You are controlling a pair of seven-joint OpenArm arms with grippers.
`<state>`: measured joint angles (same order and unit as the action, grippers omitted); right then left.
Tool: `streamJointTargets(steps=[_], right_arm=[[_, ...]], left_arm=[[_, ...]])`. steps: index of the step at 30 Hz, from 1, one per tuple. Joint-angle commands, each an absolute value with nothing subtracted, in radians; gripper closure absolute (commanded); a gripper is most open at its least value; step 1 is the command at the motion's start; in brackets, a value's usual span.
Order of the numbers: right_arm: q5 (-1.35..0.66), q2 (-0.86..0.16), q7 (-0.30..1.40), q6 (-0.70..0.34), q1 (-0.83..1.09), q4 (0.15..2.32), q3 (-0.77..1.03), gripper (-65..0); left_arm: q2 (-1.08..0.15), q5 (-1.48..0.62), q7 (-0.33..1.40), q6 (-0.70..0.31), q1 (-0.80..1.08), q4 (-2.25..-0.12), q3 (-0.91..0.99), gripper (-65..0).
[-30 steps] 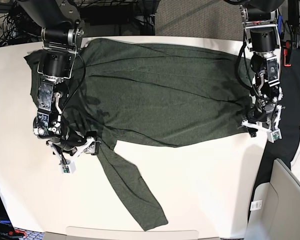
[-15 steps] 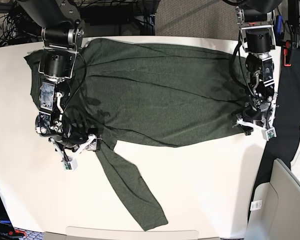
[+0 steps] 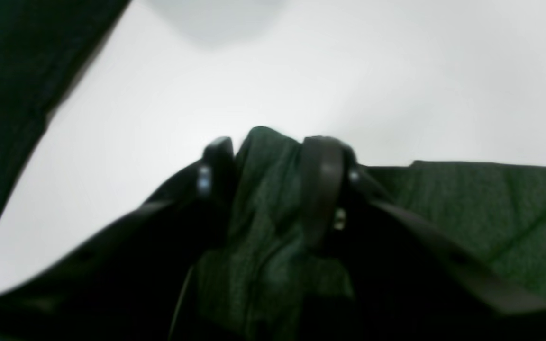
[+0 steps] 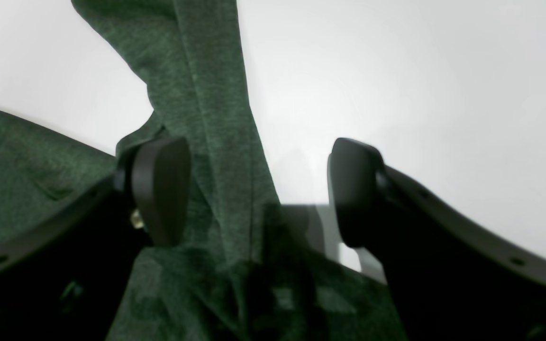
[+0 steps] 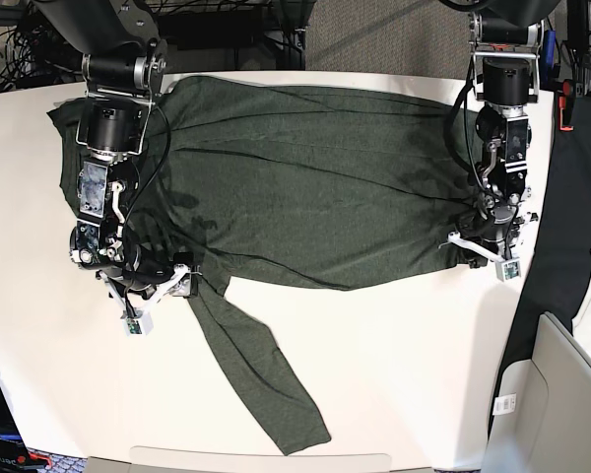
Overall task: Fold the T-shirt properly
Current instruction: 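Regrasp the folded side edges with both grippers and pull them taut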
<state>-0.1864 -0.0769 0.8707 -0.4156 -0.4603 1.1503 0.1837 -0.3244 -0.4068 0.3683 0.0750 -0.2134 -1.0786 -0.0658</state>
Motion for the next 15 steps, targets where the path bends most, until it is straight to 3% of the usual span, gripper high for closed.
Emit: streamJointTargets(steps=[1, 4, 7, 11, 15], right_arm=[[-0.2, -0.081, 0.852, -0.42, -0.493, 1.168, 0.183, -46.3], [-0.2, -0.081, 0.852, -0.42, -0.493, 1.162, 0.183, -40.6], [-0.2, -0.079, 0.852, -0.42, -0.493, 1.161, 0.183, -29.6], [-0.2, -0.061, 0.852, -0.42, -0.493, 1.164, 0.183, -17.7], [-0.2, -0.045, 0.852, -0.42, -0.493, 1.162, 0.183, -12.1]], left_arm=[[-0.328, -0.421, 0.41, 0.067, -0.222, -1.078, -0.07, -16.5], [-0.328, -0.421, 0.41, 0.067, -0.222, -1.078, -0.062, -8.6], [-0.329, -0.421, 0.417, 0.067, -0.225, -1.078, -0.062, -1.3], [-0.346, -0.421, 0.415, 0.067, -0.223, -1.093, -0.062, -0.6], [-0.349, -0.423, 0.415, 0.067, -0.208, -1.152, -0.062, -0.2]])
